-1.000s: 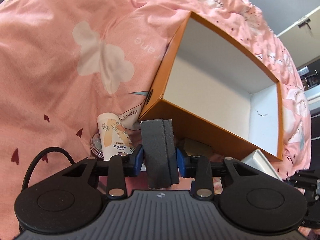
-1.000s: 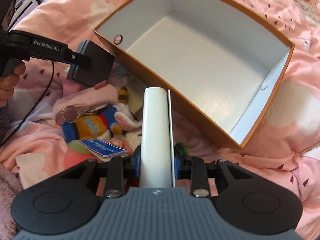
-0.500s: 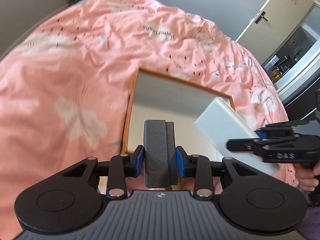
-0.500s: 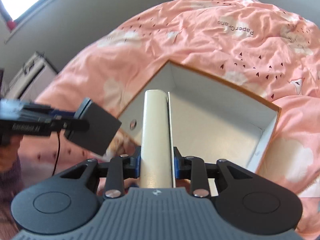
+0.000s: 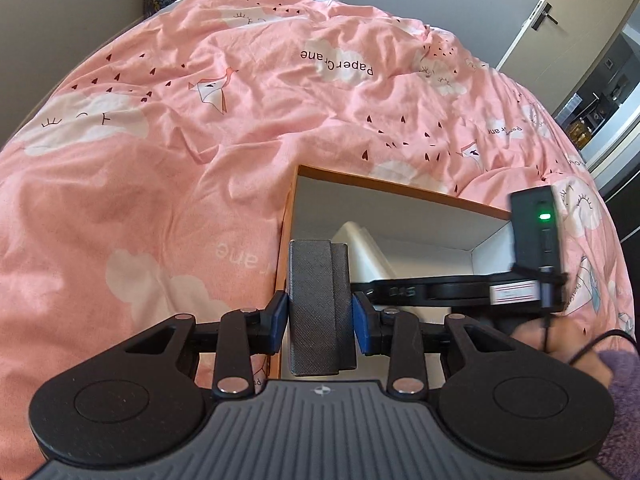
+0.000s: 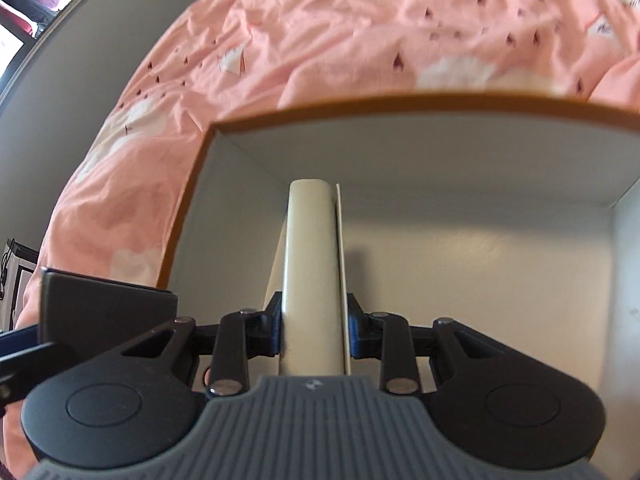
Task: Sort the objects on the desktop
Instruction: 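Lower the white case into the orange box and open the right gripper while the left lifts the gray block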
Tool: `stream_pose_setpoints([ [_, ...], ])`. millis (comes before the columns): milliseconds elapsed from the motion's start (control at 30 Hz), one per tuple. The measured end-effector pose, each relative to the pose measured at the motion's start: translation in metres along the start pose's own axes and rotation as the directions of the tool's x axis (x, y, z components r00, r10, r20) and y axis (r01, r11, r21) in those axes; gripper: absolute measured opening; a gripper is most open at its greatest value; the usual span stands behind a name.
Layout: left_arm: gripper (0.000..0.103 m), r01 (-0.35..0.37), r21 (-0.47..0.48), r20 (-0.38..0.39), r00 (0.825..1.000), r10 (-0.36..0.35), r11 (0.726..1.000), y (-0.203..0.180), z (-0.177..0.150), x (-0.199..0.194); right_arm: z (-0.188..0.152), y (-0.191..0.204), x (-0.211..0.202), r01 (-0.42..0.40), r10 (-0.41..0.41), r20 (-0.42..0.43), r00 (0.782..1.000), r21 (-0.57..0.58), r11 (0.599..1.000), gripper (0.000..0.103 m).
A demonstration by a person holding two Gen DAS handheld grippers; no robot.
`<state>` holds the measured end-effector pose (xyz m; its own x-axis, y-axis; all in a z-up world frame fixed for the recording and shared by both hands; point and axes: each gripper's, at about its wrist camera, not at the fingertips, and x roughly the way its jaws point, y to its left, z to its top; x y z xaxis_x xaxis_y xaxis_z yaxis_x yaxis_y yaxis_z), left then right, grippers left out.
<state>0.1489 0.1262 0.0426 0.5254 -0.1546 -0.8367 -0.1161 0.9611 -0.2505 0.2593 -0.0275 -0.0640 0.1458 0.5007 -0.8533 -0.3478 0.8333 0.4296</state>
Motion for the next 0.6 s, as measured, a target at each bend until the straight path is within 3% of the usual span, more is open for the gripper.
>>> stream_pose_setpoints([
  [200,0.039,0.009,0.027,-0.018,1.000,-0.009,1.000,0.001,0.000,0.003,-0.004,0.002,0.025,-0.064,0.064,-0.085,0.994,0.006,0.998,0.032],
  [600,0.039,0.022,0.082,-0.015,1.000,-0.021,0.996,-0.007,0.003,0.008,-0.003,-0.016,0.022,0.025,-0.034,-0.170,0.985,-0.059,0.998,0.040],
])
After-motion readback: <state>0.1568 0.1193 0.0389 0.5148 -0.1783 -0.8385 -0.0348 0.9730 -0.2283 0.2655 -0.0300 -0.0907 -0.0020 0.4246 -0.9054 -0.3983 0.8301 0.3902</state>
